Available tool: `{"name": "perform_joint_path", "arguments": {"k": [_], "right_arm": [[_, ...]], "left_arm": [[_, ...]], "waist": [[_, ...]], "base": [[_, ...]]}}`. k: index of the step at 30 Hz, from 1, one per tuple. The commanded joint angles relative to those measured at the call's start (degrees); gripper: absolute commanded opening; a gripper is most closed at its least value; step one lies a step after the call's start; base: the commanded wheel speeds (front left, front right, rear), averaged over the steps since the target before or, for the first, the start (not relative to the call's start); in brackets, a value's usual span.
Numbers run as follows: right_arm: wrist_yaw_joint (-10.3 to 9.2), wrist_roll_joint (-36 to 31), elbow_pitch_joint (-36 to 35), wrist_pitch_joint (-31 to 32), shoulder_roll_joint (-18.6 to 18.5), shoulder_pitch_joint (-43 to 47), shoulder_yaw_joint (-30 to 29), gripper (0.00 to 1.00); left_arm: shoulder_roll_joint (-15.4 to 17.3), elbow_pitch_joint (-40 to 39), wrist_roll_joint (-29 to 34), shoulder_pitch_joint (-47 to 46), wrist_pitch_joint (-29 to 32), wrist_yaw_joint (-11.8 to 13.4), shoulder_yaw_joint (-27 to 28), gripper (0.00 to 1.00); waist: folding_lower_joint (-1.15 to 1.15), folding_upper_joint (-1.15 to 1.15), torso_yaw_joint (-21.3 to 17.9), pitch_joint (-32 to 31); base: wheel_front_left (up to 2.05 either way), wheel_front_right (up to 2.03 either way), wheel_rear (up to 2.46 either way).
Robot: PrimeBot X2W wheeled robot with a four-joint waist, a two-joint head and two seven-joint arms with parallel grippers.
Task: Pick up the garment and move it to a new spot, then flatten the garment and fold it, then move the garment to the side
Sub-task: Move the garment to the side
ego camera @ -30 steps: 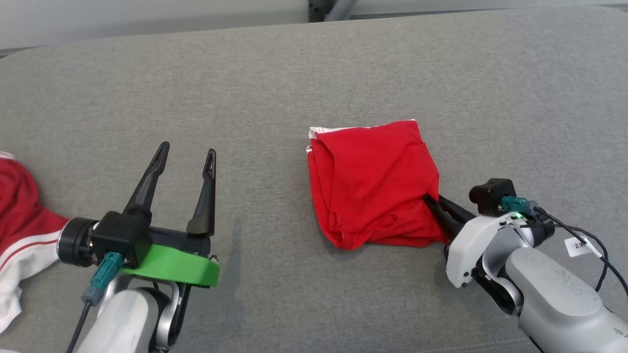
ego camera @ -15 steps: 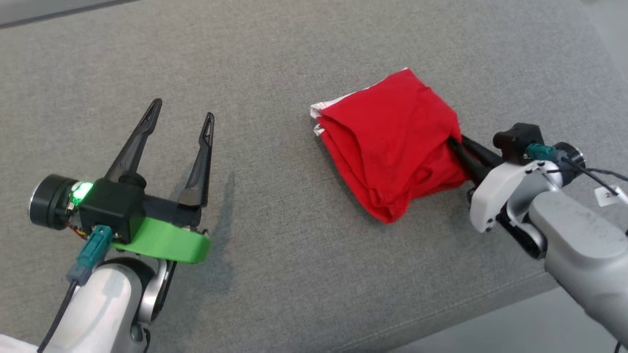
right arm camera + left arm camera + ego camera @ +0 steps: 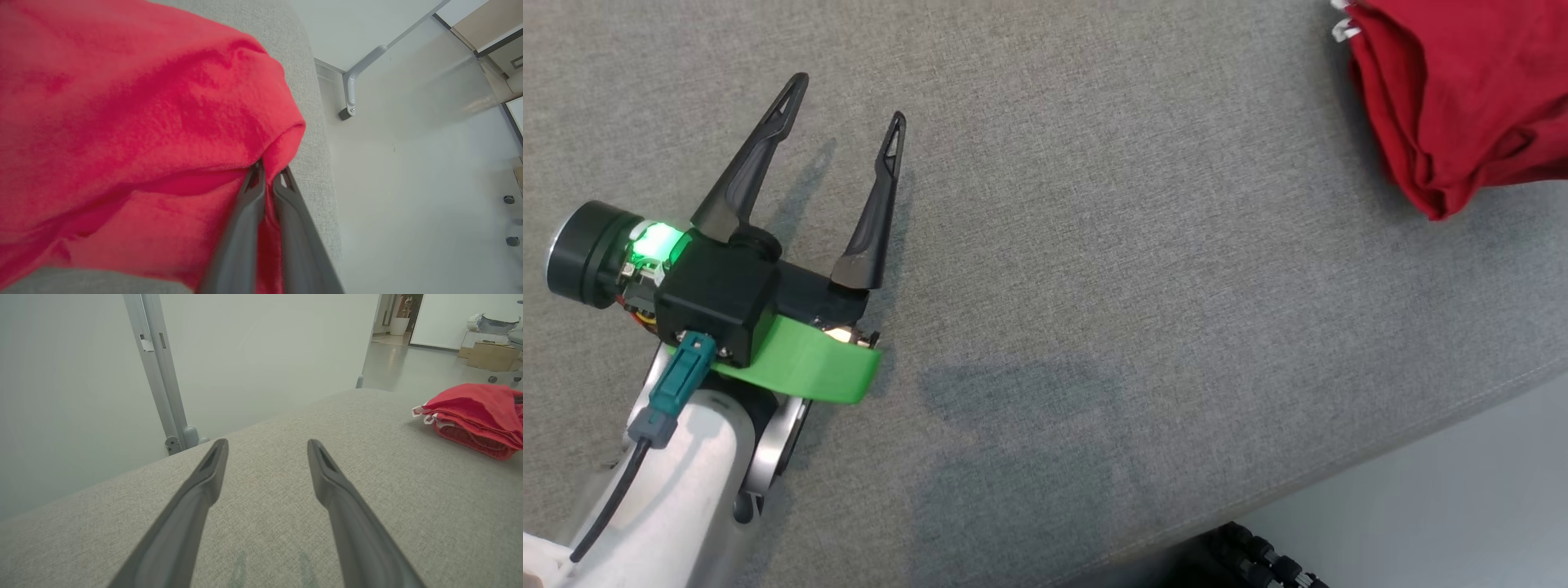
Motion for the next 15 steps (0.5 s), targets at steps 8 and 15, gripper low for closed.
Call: {"name": "perform_joint_path", "arguments": {"k": [8,15], "right_arm": [[-0.09,1.53,7.30,-0.55,2.51,-2.06,-2.57,1.00],[-0.09,4.14,9.24,-0.60,4.98,0.97,-8.49,1.00]], "left_arm": [[0.53,-0.13,0.68,-1.73,0.12,0.19,-0.25,1.00],[-0.05,1.40,-0.44,-0.34,-1.18,0.74,-0.23,1.00]], "waist": [[-0.01,0.00,0.79,3.71],[-0.01,0.00,0.79,1.08]], "base": [[0.00,0.00,0.00],[0.00,0.00,0.00]]}}
